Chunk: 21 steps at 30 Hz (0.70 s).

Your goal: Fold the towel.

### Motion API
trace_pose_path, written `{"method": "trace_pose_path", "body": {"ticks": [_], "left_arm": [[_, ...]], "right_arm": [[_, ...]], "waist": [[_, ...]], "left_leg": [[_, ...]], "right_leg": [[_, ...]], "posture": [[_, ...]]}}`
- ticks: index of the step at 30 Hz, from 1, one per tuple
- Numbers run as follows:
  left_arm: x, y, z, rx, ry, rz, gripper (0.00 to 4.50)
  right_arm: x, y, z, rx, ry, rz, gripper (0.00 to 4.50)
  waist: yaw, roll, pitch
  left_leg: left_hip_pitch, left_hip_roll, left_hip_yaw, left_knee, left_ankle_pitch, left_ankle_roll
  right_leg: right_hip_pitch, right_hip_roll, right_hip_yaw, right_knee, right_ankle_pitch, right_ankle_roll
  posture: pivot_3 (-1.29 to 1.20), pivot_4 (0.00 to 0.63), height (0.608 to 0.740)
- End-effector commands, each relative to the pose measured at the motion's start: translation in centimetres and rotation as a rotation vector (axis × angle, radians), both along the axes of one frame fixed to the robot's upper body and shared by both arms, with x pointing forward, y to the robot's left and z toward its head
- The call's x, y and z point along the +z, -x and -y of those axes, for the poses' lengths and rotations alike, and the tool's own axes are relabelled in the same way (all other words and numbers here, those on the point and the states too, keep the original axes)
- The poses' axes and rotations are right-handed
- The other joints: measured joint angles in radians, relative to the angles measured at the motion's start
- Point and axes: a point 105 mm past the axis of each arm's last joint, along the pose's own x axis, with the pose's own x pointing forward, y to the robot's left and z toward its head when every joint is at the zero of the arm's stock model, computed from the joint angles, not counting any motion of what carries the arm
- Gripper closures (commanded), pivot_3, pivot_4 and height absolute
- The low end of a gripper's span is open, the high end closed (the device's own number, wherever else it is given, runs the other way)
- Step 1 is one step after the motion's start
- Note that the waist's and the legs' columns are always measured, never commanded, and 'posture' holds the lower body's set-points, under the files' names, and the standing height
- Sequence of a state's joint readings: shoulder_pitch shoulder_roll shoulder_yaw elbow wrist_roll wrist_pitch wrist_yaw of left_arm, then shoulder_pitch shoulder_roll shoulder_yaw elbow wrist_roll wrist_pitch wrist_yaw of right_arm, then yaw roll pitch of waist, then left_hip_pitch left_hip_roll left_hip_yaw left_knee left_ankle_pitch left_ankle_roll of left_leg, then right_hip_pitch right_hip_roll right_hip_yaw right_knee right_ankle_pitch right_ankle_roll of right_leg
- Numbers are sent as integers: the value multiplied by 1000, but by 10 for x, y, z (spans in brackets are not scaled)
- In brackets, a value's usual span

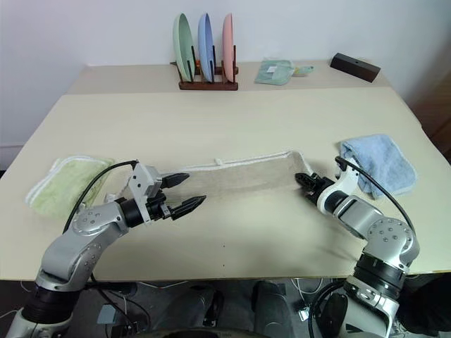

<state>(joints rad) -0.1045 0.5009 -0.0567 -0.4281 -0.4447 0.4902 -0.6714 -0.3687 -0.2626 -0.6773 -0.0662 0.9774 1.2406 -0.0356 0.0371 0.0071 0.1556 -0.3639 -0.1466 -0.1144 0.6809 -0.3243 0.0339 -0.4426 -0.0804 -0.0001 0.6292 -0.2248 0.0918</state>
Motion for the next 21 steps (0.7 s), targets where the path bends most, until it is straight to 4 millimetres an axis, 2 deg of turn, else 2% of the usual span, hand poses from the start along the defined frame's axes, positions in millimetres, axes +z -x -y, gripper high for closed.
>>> {"method": "trace_pose_path", "body": {"ticks": [1, 6, 9, 11, 14, 16, 18, 20, 21], "left_arm": [[5, 2, -2, 7, 4, 37, 468], [4, 1, -3, 10, 4, 37, 468], [3, -1, -3, 6, 3, 33, 468], [3, -2, -3, 4, 1, 32, 468], [2, -4, -2, -2, 0, 33, 468], [2, -5, -1, -6, -2, 36, 468], [3, -6, -1, -7, -3, 39, 468], [3, -7, -2, -4, -5, 43, 468], [3, -7, -2, -4, -5, 44, 468]], "right_arm": [[5, -1, 15, -77, 25, 25, 4459], [25, 5, 40, -76, 217, 96, 4459], [50, 8, 58, -56, 359, 182, 4459], [63, 8, 59, -9, 460, 237, 4459], [80, 8, 42, 143, 659, 342, 4459], [88, 8, 22, 256, 770, 418, 4459], [91, 9, 4, 353, 841, 479, 4459], [85, 15, -23, 526, 953, 541, 4459], [82, 17, -29, 572, 981, 556, 4459]], "waist": [[2, 0, 0], [4, 1, 0], [1, 1, 0], [-2, 1, 0], [-5, 2, 0], [-4, 1, 0], [-1, 1, 1], [1, 1, 1], [3, 1, 1]], "left_leg": [[0, 0, 0, 0, 0, 0], [0, -1, 0, 0, 0, 1], [0, -1, 0, 0, 0, 1], [0, 0, 0, 0, 0, 0], [0, 0, 1, 0, 0, 0], [0, 0, 1, 0, 0, 0], [0, 0, 1, 0, 0, 0], [0, 0, 1, 0, 0, 0], [-1, 0, 1, 0, 0, 0]], "right_leg": [[0, 0, 0, 0, 0, 0], [0, -1, 0, 0, 0, 0], [0, -1, 0, 0, 0, 0], [0, -1, 0, 0, 0, 0], [0, 0, 0, 0, 0, 0], [0, 0, 0, 0, 0, 0], [0, 0, 0, 0, 0, 0], [0, 0, 0, -1, 0, 0], [0, 0, 0, -1, 0, 0]], "posture": [[0, 150, 740], [0, 150, 740], [0, 150, 740], [0, 150, 740], [0, 150, 740], [0, 150, 740], [0, 150, 740], [0, 150, 740], [0, 150, 740]]}}
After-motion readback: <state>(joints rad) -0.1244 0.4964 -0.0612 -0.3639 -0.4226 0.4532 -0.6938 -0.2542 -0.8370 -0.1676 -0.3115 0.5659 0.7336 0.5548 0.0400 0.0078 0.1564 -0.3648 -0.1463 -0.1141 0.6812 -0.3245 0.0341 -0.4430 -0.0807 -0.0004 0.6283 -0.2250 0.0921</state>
